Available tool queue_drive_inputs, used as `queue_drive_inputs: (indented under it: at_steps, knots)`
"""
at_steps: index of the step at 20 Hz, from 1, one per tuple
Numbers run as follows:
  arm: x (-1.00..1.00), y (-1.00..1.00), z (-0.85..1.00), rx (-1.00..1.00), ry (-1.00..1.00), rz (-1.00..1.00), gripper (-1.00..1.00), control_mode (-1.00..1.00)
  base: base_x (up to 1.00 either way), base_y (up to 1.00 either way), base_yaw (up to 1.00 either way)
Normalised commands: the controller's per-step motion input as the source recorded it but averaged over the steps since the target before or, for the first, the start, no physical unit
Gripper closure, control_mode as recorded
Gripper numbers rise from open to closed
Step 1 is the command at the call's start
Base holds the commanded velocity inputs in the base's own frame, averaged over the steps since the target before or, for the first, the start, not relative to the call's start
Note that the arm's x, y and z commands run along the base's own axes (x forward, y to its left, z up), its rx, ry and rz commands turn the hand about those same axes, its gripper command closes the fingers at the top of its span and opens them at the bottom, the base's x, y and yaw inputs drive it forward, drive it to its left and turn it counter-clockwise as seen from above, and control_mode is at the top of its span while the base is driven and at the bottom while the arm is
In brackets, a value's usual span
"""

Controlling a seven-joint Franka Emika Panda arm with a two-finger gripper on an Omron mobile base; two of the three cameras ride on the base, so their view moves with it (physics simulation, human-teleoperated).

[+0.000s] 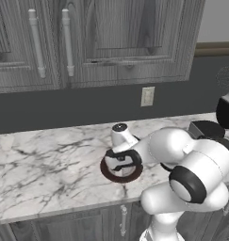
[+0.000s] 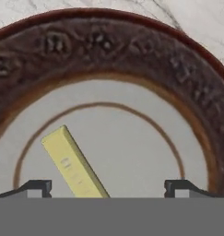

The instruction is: Add butter and sugar cubes to the stand mixer bowl and then turn on the stand mixer to begin making frosting.

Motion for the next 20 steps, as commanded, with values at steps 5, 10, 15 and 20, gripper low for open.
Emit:
queue_drive_inputs:
  at_steps: [5,10,15,20]
  knots:
    - [-0.26,0.0,-0.39,0.0,-0.08,0.0,1.0,-1.0,0.0,0.0,0.0]
    - [-0.25,0.0,-0.29,0.0,-0.09,0.0,1.0,-1.0,0.0,0.0,0.0]
    - [-0.13,0.0,-0.08,0.0,-0.02,0.0,1.0,-1.0,0.0,0.0,0.0]
    - [-0.04,-0.16,0.33,0.01,0.0,0.0,1.0,-1.0,0.0,0.0,0.0]
